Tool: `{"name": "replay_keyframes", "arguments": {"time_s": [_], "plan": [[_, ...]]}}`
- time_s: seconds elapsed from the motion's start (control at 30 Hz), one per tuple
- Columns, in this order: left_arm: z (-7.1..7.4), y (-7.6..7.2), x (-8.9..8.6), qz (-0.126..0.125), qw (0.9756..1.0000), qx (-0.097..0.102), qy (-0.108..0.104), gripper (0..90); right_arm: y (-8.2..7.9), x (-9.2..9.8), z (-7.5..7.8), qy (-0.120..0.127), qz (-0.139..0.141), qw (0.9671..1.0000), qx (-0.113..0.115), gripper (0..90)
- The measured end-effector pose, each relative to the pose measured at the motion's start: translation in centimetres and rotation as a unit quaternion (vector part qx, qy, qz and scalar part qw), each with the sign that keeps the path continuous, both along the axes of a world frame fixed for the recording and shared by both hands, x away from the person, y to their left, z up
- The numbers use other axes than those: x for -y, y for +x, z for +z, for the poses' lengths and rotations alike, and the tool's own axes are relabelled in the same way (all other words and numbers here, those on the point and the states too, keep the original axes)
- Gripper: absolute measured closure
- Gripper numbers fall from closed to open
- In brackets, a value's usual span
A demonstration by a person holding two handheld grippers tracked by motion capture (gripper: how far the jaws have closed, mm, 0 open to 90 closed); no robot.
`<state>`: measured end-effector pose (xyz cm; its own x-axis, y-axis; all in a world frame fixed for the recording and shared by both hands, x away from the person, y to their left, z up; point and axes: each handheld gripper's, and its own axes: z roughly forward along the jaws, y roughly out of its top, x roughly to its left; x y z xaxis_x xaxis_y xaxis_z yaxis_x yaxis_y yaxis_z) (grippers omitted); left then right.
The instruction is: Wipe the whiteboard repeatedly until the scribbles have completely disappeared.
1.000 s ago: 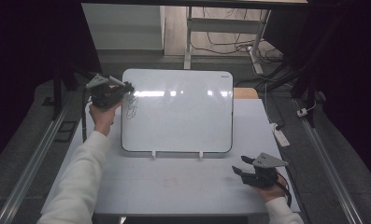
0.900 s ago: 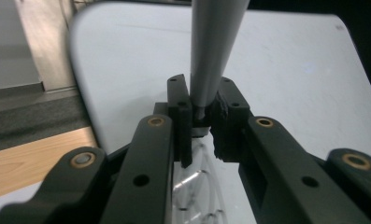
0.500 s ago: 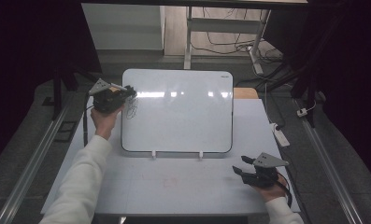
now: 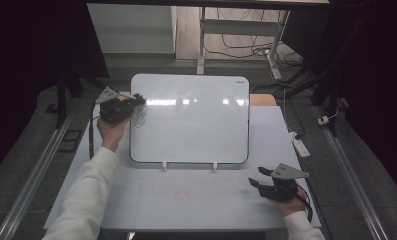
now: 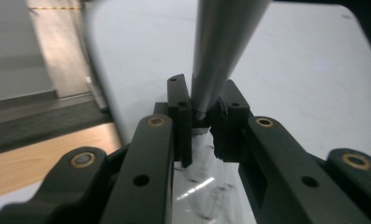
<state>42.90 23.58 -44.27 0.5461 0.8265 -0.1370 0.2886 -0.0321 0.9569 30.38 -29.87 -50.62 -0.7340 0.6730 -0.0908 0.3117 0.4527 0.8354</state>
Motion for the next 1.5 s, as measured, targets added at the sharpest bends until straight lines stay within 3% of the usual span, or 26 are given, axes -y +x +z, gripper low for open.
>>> {"name": "replay_keyframes", "arguments": {"time_s": [0.07, 0.13, 0.2, 0.27, 0.43, 0.53, 0.6, 0.67, 0.73, 0.8, 0.93, 1.03, 1.1, 1.2, 1.3, 1.4, 1.5], "plan": [[-0.1, -0.1, 0.4, -0.006, 1.0000, 0.000, 0.001, 77.9, 0.0, 0.0, 0.0, -0.002, 0.000, 1.0000, 0.000, 43.0], [0.5, 0.3, 0.2, 0.001, 0.9998, 0.006, 0.018, 77.9, 0.0, 0.0, 0.0, -0.001, -0.001, 1.0000, 0.000, 43.0], [1.3, 0.7, -0.9, 0.027, 0.9996, 0.007, 0.010, 77.9, 0.0, 0.1, 0.0, 0.000, -0.002, 1.0000, 0.001, 43.0], [1.6, 1.0, -1.9, 0.037, 0.9993, 0.002, 0.000, 77.9, 0.0, 0.1, 0.1, 0.001, -0.002, 1.0000, 0.000, 43.0], [0.4, 0.4, -0.6, 0.010, 0.9999, -0.002, -0.008, 77.9, 0.0, 0.0, 0.0, 0.001, 0.001, 1.0000, -0.001, 43.0], [-0.4, -0.2, 0.8, -0.012, 0.9999, -0.003, -0.005, 77.9, 0.0, -0.1, -0.1, -0.001, 0.003, 1.0000, -0.002, 43.0], [-0.3, -0.3, 0.9, -0.011, 0.9999, 0.000, 0.004, 77.9, 0.0, -0.1, 0.0, -0.001, 0.002, 1.0000, -0.001, 43.0], [0.3, 0.0, 0.1, 0.008, 0.9999, 0.004, 0.007, 77.9, 0.0, -0.1, 0.0, 0.000, 0.000, 1.0000, 0.000, 43.0], [0.8, 0.4, -1.2, 0.031, 0.9995, 0.002, -0.007, 77.9, 0.0, -0.1, 0.0, 0.000, 0.000, 1.0000, 0.000, 43.0], [0.7, 0.4, -1.9, 0.036, 0.9992, -0.003, -0.016, 77.9, 0.0, -0.1, 0.0, 0.000, 0.001, 1.0000, 0.000, 43.0], [-0.4, -0.5, -0.7, 0.010, 0.9998, -0.006, -0.016, 77.9, 0.0, -0.2, -0.1, 0.000, 0.004, 1.0000, -0.002, 42.9], [-1.2, -1.1, 1.0, -0.015, 0.9999, -0.006, -0.005, 77.9, 0.0, -0.3, -0.1, -0.003, 0.006, 1.0000, -0.003, 42.9], [-1.0, -1.2, 1.2, -0.018, 0.9998, -0.003, 0.010, 77.9, 0.0, -0.3, -0.1, -0.004, 0.005, 1.0000, -0.002, 42.9], [-0.2, -0.8, -0.2, 0.010, 0.9997, 0.002, 0.020, 77.9, 0.0, -0.2, 0.0, -0.001, 0.004, 1.0000, -0.001, 42.9], [0.6, -0.2, -2.3, 0.042, 0.9991, 0.001, 0.007, 77.9, 0.0, -0.2, -0.1, -0.001, 0.003, 1.0000, -0.002, 42.8], [0.6, -0.1, -2.5, 0.046, 0.9989, 0.000, 0.005, 77.9, 0.0, -0.3, -0.1, -0.002, 0.005, 1.0000, -0.001, 42.8], [0.1, -0.3, -1.9, 0.034, 0.9994, 0.000, -0.001, 77.9, 0.0, -0.3, -0.1, -0.001, 0.006, 1.0000, -0.002, 42.8]]}}
